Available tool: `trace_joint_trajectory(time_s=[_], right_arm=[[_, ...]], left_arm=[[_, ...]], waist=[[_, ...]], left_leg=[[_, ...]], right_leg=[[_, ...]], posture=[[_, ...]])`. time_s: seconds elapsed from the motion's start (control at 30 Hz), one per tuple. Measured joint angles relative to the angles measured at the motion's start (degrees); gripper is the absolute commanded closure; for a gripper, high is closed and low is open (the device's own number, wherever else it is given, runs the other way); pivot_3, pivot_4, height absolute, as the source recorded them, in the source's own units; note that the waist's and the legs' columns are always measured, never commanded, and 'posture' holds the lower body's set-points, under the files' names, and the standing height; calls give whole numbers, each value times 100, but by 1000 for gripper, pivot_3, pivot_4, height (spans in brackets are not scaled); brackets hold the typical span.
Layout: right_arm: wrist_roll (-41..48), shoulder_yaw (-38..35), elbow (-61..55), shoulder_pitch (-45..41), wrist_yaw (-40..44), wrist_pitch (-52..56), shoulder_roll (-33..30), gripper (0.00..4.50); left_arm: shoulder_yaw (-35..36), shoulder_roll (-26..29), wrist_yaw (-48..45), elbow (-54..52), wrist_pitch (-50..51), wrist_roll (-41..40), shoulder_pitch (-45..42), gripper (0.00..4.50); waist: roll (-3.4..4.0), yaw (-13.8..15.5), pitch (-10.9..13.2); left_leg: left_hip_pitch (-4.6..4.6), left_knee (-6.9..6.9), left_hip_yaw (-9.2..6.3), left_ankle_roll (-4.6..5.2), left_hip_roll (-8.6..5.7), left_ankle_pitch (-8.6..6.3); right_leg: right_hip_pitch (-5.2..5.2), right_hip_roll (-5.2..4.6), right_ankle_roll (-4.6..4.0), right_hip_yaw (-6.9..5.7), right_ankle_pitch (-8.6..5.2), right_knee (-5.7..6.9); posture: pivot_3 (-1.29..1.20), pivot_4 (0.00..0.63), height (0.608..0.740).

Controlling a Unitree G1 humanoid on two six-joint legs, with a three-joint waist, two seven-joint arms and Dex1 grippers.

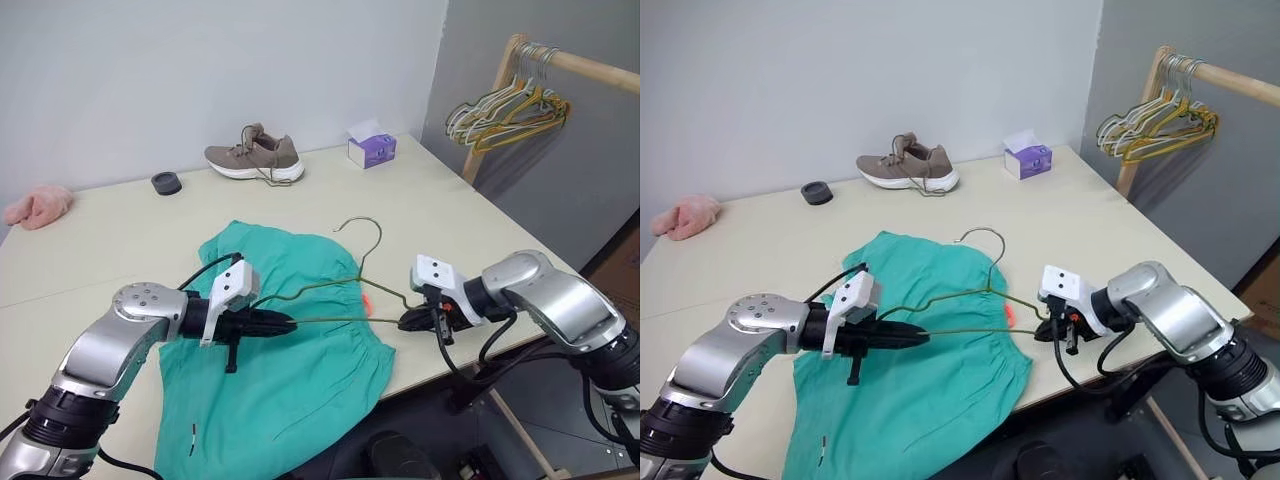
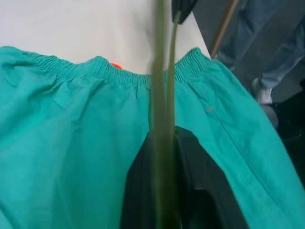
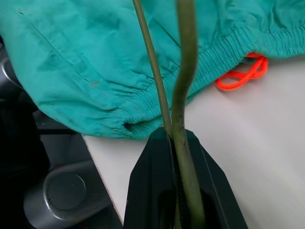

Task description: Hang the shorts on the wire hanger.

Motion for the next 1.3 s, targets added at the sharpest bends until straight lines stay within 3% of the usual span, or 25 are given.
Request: trace_joint_trajectory(time_s=[0.13,0.43,0.53,0.7,0.93,1.3], right_arm=[[104,-267,-151,278,69,-16,-374,4500],[456,-1165,-313,1522,78,79,-1020,4500],[667,-1632,-429,2120,9,180,-1200,4500],[880,-2472,-435,3311,-147,355,-1403,4500],[957,-2831,-145,3461,-525,585,-1254,4500],[1027,-2212,-432,3087,-437,585,-1290,4500]], left_arm=[[45,-3,41,107,-145,38,25,2248],[297,61,245,848,-391,290,-44,2248],[293,49,264,835,-364,300,-16,1762],[251,-83,513,816,-459,467,15,198],[284,-322,923,1395,-889,834,-291,198],[360,-348,997,1566,-1112,917,-216,198]], waist=[[1,19,-2],[0,7,-3],[-2,-21,-4],[-3,-26,-9],[-4,-113,-20],[-3,-120,-22]], left_leg=[[-21,3,1,0,-3,0],[-35,4,3,0,-3,0],[-41,5,1,0,-3,0],[-42,10,4,1,-4,0],[-21,18,19,8,-3,5],[-39,17,11,7,-2,5]], right_leg=[[-19,-3,2,2,2,0],[-31,-3,2,0,2,1],[-35,-3,3,-1,2,2],[-33,-3,8,-2,5,5],[-14,0,24,8,24,4],[-30,-1,24,6,24,2]], posture=[[-339,0,740],[-372,0,740],[-382,0,740],[-399,0,740],[-398,0,740],[-378,0,740]])
